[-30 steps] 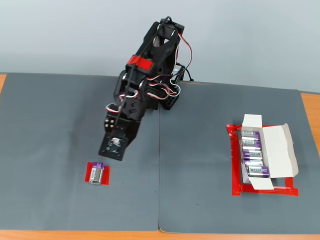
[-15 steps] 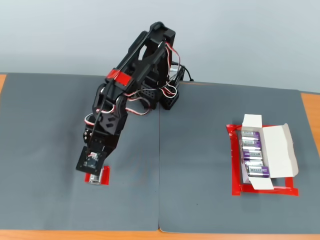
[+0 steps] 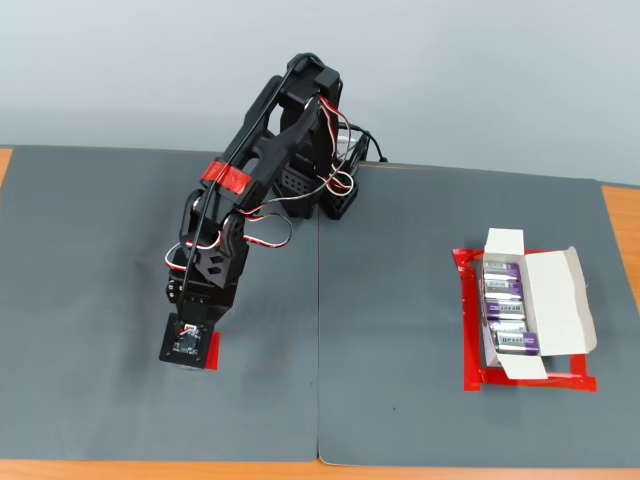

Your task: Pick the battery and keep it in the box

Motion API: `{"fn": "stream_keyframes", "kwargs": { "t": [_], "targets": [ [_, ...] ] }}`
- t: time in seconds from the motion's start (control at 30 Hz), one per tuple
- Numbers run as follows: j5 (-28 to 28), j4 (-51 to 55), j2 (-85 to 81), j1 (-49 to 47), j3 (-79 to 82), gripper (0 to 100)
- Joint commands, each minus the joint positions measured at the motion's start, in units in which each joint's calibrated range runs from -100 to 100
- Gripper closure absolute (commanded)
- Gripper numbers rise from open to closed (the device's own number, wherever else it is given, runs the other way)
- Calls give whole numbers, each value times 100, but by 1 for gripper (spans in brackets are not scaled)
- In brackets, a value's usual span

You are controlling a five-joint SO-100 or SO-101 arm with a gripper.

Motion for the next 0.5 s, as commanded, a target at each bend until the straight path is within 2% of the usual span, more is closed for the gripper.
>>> {"fn": "stream_keyframes", "kwargs": {
  "t": [0.0, 0.13, 0.2, 0.47],
  "targets": [
    [-22, -48, -47, -5, -288, 85],
    [-27, -57, -38, -72, -270, 73],
    [-32, -48, -38, -124, -270, 71],
    [-37, -22, -30, -341, -225, 70]
  ]
}}
